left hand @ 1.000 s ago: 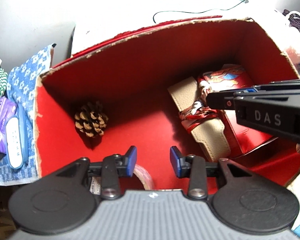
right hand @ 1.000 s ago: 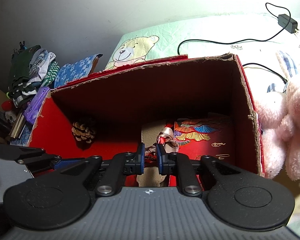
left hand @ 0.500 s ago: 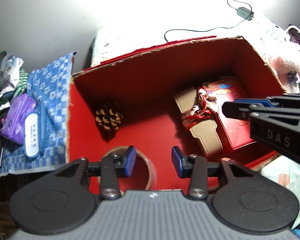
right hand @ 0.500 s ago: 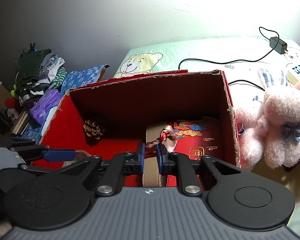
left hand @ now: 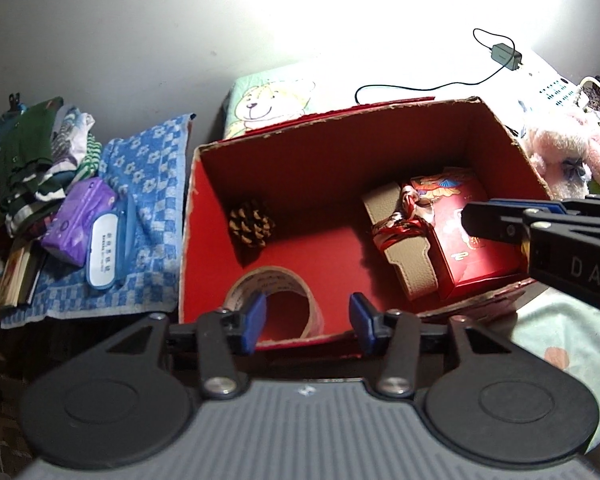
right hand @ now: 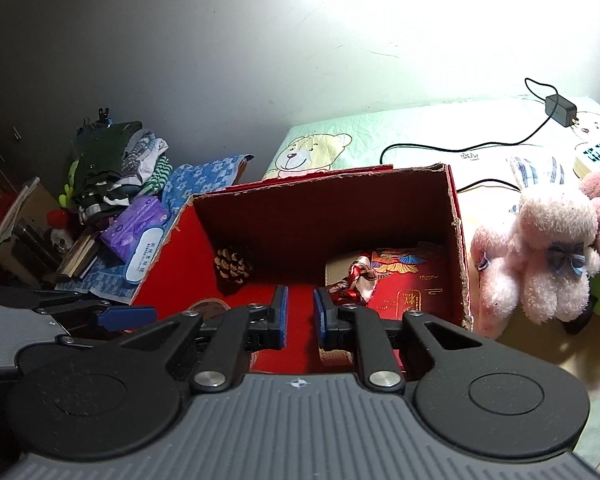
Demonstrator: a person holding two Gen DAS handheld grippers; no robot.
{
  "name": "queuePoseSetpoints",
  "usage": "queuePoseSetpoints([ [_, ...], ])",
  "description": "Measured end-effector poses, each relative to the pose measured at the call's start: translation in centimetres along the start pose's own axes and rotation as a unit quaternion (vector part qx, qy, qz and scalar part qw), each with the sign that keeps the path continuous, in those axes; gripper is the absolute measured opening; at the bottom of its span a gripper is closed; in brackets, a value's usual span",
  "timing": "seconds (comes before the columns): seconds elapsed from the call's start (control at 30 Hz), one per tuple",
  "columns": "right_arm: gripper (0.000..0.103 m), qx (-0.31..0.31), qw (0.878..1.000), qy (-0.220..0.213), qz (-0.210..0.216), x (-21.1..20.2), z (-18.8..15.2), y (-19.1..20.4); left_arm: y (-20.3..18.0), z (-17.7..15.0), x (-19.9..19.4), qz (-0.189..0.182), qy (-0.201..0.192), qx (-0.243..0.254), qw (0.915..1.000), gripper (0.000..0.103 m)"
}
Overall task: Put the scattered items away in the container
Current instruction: 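Withdraw the right gripper and move it to the orange gourd, then close the right gripper around the orange gourd's narrow waist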
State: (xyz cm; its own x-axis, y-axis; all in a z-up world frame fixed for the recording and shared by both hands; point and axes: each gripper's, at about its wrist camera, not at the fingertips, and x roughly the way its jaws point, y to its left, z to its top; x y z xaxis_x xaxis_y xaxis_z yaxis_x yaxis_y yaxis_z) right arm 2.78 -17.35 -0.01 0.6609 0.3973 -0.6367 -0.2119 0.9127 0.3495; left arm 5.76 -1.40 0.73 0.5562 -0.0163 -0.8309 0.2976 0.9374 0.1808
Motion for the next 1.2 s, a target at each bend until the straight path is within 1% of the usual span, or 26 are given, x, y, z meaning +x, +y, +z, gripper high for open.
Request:
queuePoseSetpoints([
  [0.17, 0.016, -0.001, 1.000, 0.002, 0.024, -0.8, -0.6, 0.2, 0.4, -0.9, -1.2, 0.015, -0.004, -0.020, 0.9997, 0.051],
  [0.33, 0.018, -0.012, 0.999, 0.014, 0.051, -1.3, -1.3, 0.7, 1.3, -2.2, -1.8, 0.025, 0.002, -0.046, 0.9986, 0.051],
  [0.4, 0.022, -0.018, 0.997, 0.023, 0.067, -1.3, -1.7, 1.0, 1.6, -2.8, -2.0, 0.028, 0.008, -0.055, 0.9981, 0.051],
  [0.6, 0.022, -0.044, 0.991, 0.045, 0.122, -1.2, -3.1, 2.3, 2.6, -4.9, -2.4, 0.027, 0.019, -0.078, 0.9964, 0.051],
  [0.67, 0.022, -0.052, 0.988, 0.055, 0.137, -0.9, -3.5, 2.6, 3.0, -5.6, -2.3, 0.018, 0.019, -0.084, 0.9961, 0.051],
  [0.8, 0.023, -0.045, 0.980, 0.099, 0.165, 0.7, -4.6, 2.7, 3.7, -7.6, -1.3, -0.014, 0.037, -0.093, 0.9949, 0.051],
  [0.87, 0.023, -0.028, 0.977, 0.123, 0.171, 1.9, -5.1, 2.5, 3.8, -8.6, -0.5, -0.032, 0.048, -0.093, 0.9940, 0.051],
  [0.97, 0.024, 0.007, 0.971, 0.164, 0.173, 3.5, -6.0, 1.8, 3.7, -10.0, 0.7, -0.047, 0.062, -0.095, 0.9924, 0.051],
  [1.07, 0.030, 0.043, 0.963, 0.197, 0.180, 4.9, -6.7, 1.5, 4.0, -11.0, 1.9, -0.072, 0.072, -0.110, 0.9887, 0.048],
  [1.13, 0.033, 0.060, 0.958, 0.211, 0.182, 5.6, -7.3, 1.4, 3.9, -11.5, 2.6, -0.084, 0.073, -0.113, 0.9874, 0.046],
  [1.2, 0.033, 0.071, 0.955, 0.223, 0.184, 6.1, -7.7, 1.4, 3.9, -12.0, 3.3, -0.096, 0.079, -0.113, 0.9858, 0.044],
])
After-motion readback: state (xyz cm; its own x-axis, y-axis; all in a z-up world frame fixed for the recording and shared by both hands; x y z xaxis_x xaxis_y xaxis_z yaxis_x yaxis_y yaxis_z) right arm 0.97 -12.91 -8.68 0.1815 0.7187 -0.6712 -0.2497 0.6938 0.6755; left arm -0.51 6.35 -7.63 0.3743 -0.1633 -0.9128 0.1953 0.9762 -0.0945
